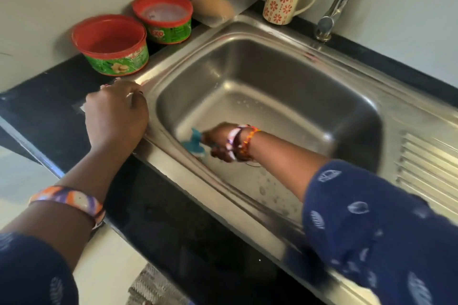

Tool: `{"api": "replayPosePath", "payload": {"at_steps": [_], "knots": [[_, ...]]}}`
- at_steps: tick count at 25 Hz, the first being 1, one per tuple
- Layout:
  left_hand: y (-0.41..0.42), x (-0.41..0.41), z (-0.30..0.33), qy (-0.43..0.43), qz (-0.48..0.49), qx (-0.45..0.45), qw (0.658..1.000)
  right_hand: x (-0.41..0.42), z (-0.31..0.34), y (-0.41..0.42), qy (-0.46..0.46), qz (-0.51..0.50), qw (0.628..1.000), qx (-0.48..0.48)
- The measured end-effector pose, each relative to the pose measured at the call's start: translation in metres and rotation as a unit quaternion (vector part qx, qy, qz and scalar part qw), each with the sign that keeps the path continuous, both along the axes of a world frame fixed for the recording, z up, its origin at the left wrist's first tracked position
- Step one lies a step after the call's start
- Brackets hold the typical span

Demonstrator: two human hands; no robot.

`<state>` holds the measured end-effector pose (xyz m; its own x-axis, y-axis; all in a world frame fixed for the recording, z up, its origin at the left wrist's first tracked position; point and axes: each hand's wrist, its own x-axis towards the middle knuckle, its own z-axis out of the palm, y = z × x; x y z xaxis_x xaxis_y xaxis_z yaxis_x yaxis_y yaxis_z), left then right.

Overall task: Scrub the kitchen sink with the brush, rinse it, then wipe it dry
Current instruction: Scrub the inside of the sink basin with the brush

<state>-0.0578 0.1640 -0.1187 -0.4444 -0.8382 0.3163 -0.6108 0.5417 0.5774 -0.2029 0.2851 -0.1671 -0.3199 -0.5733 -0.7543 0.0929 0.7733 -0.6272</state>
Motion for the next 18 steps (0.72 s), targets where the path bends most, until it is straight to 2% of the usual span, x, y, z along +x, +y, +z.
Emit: {"api": "replayPosePath", "payload": {"at_steps": [1, 3, 5, 6, 8, 10, 12, 14, 16, 18], "knots": [[0.000, 0.000, 0.000, -0.002, 0.003, 0.001, 1.000, 0.006, 0.007, -0.018, -0.039, -0.045, 0.997, -0.041], [-0.003, 0.002, -0.002, -0.004, 0.005, 0.006, 1.000, 0.008, 0.014, -0.022, -0.038, -0.023, 0.998, -0.052], [-0.005, 0.002, -0.003, -0.017, -0.005, 0.015, 1.000, -0.008, 0.014, 0.015, 0.007, 0.047, 0.998, 0.031], [-0.006, 0.002, -0.004, -0.033, -0.011, 0.019, 0.999, -0.010, 0.017, 0.039, 0.068, 0.126, 0.985, 0.100], [-0.007, 0.002, -0.004, -0.074, -0.031, 0.027, 0.996, -0.022, 0.017, 0.092, 0.143, 0.284, 0.925, 0.209], [-0.008, 0.004, -0.004, -0.110, -0.057, 0.036, 0.992, -0.024, 0.033, 0.129, 0.182, 0.332, 0.883, 0.279], [-0.013, 0.004, -0.001, -0.153, -0.079, 0.065, 0.983, -0.021, 0.041, 0.138, 0.163, 0.298, 0.896, 0.285], [-0.018, 0.001, 0.004, -0.233, -0.108, 0.070, 0.964, -0.008, 0.034, 0.123, 0.135, 0.265, 0.926, 0.233], [-0.024, -0.003, 0.014, -0.299, -0.130, 0.066, 0.943, 0.006, 0.017, 0.086, 0.105, 0.143, 0.974, 0.142], [-0.028, -0.007, 0.026, -0.341, -0.140, 0.052, 0.928, 0.018, 0.001, 0.034, 0.118, 0.074, 0.990, 0.023]]}}
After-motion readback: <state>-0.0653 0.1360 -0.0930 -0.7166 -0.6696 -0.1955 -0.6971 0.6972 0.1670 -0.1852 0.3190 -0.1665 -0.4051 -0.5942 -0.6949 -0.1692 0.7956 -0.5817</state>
